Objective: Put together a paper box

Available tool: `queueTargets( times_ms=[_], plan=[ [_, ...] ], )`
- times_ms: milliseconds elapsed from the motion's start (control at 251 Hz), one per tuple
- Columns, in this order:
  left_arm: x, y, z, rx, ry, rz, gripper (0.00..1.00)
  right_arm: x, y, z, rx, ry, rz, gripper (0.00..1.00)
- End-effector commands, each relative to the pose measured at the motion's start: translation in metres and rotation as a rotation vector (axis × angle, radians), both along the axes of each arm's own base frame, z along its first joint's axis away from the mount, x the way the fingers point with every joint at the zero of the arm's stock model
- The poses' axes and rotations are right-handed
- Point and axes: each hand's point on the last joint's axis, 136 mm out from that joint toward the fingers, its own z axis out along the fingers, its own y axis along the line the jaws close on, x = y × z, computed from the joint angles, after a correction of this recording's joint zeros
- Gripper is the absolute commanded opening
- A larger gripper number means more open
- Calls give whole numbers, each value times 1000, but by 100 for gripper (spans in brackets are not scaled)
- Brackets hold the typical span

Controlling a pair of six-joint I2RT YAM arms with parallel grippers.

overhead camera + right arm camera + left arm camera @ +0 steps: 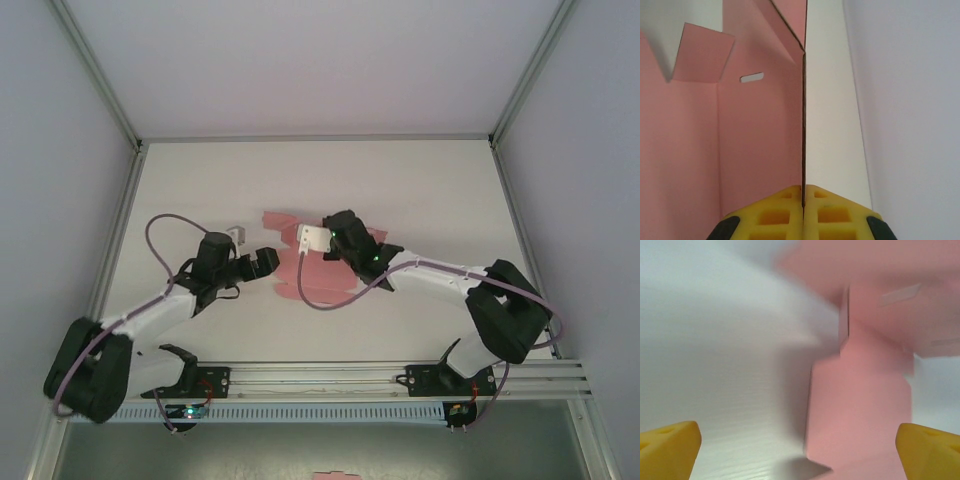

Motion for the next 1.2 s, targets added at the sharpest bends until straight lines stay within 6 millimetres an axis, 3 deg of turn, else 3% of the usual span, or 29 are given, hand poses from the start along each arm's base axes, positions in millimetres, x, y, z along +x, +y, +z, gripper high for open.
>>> queueTargets(
  times_ms=[0,108,192,367,519,635,754,826,1002,1197],
  plan=[
    [-2,52,12,206,16,214,100,4,5,5,-27,-160,54,0],
    [14,75,48,262,-45,307,100,3,4,-14,-89,-96,109,0],
    [34,82,58,250,-78,333,100,4,7,-18,-55,-45,117,0],
    [85,77,33,210,-5,285,100,9,3,-15,-29,-42,120,0],
    [115,73,-3,308,67,203,100,3,3,-10,7,-25,131,0],
    [132,36,-14,223,41,12,95,0,3,-10,16,-17,135,0],
    [122,1,-15,108,8,-170,78,7,-3,-8,10,-47,93,0],
    [107,-19,-7,38,-39,-262,73,11,-5,-7,19,-63,69,0],
    [59,-69,8,-25,-158,-479,68,15,-6,-10,17,-68,35,0],
    [35,-92,17,21,-210,-549,63,13,-7,-11,16,-66,9,0]
  ],
)
